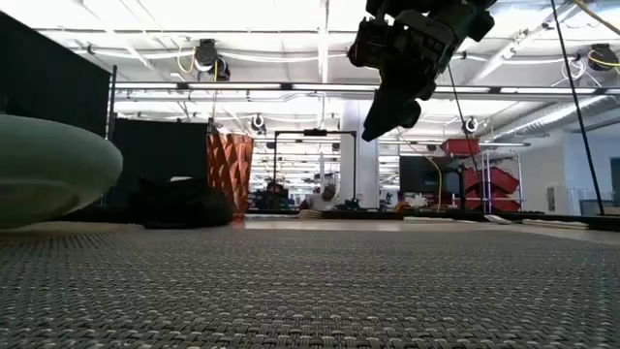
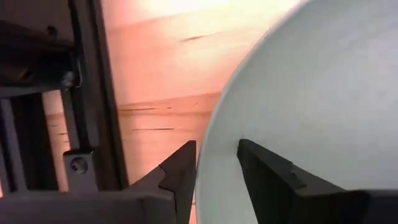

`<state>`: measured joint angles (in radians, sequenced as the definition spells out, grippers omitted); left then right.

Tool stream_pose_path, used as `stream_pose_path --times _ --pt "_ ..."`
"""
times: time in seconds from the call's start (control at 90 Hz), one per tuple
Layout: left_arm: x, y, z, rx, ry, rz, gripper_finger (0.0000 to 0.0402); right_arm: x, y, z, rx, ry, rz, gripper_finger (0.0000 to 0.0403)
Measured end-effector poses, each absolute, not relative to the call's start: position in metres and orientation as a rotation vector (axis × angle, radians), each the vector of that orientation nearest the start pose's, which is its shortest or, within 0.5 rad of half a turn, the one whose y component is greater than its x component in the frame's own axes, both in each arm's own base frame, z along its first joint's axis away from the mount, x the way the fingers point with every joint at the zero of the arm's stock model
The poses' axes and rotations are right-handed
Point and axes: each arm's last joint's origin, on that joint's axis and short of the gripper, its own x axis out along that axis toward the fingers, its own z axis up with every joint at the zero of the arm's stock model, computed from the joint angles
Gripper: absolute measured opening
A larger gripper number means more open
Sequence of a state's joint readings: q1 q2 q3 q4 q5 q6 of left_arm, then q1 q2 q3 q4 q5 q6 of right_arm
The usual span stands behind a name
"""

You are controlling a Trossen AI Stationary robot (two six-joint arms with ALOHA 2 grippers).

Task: Set table place
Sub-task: Put the green plate on the gray table mat

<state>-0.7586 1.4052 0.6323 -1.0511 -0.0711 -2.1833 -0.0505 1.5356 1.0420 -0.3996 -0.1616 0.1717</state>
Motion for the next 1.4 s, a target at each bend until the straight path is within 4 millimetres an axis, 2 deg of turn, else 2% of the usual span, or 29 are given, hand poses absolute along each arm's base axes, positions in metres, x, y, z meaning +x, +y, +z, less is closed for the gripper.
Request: stream_pose_path --times 0.233,0.456,0.644,0.756,0.922,1.033,1.211,1.3,1.4 --pt "0.13 -0.118 0.151 -0.836 1.175 1.254 0.01 0.316 -0.011 0.23 0.254 0.888 0.027 0.0134" --pt "0.131 -0.118 0.151 -0.796 1.176 1.215 0.0012 0.316 -0.011 0.23 0.252 0.881 0.024 0.0134" --pt "0.132 -0.117 0.153 -0.788 1.124 1.212 0.0002 0.316 -0.012 0.23 0.26 0.882 0.02 0.0134" --pt "0.135 -0.118 0.164 -0.817 1.07 1.163 0.0001 0.316 -0.013 0.235 0.252 0.882 0.016 0.0134" --pt "0.139 -0.118 0.192 -0.847 0.99 1.096 0.0 0.313 -0.017 0.266 0.224 0.84 -0.001 0.0134" --pt "0.144 -0.122 0.21 -0.856 0.941 1.013 0.0 0.3 -0.019 0.291 0.169 0.844 -0.081 0.0134" --pt "0.154 -0.128 0.23 -0.85 0.862 0.912 0.0 0.263 -0.02 0.339 0.141 0.776 -0.2 0.0134" --pt "0.162 -0.131 0.231 -0.869 0.826 0.868 0.0 0.241 -0.018 0.355 0.179 0.726 -0.215 0.0134" --pt "0.179 -0.134 0.227 -0.885 0.797 0.812 0.0 0.216 -0.017 0.37 0.23 0.68 -0.236 0.0134"
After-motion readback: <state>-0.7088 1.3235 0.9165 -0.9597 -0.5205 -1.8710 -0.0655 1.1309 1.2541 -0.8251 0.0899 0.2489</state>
